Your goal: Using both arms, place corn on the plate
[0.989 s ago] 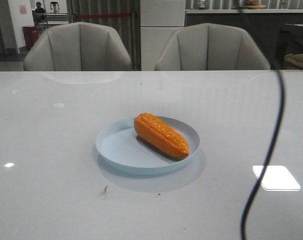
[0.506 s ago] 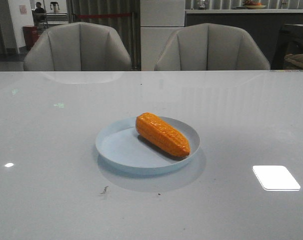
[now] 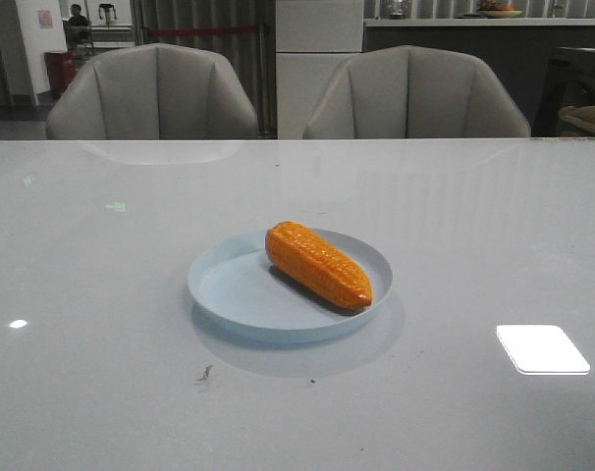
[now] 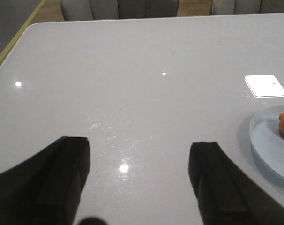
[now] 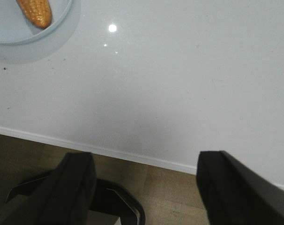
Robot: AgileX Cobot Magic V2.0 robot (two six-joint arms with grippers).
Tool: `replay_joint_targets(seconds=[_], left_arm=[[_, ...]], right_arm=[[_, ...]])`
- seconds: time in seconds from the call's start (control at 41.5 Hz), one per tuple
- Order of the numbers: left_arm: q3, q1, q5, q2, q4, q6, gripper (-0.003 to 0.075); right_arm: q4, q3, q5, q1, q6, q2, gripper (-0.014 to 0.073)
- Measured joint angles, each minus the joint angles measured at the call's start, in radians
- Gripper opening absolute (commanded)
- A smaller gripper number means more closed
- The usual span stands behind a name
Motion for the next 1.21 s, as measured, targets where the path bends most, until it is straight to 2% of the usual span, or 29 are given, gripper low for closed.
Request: replay_joint_targets(seconds=[0.169,0.844,0.94,1.013,1.133,1.206], left_arm=[[0.000,0.000,0.000,0.000,0.000,0.000,0.0505],[0.000,0.000,0.000,0.000,0.000,0.000,0.0499],[0.013,0.002,-0.016,-0.005,0.017,0.000,0.0415],[0.037,0.004,-0.041,-0.032,0.022,0.000,0.0306],[0.120,0.004,-0.135,-0.119,0.016,0.000,0.0146],[0.187,0.004,-0.212,-0.185,0.008,0.000,0.0085]], right_arm=[[0.000,0.049,-0.021,-0.002,0.001,-0.048,0.0561],[0.000,0.050,0.032,-0.002,0.001,-0.052,0.0561],[0.000,0.050,0.032,-0.002,0.001,-0.052,0.0561],[0.000,0.050,0.032,-0.002,0.001,-0.052,0.0561],[0.000,0.050,0.032,-0.002,0.001,-0.052,0.0561],[0.000,0.050,0.032,-0.002,0.001,-0.052,0.0561]])
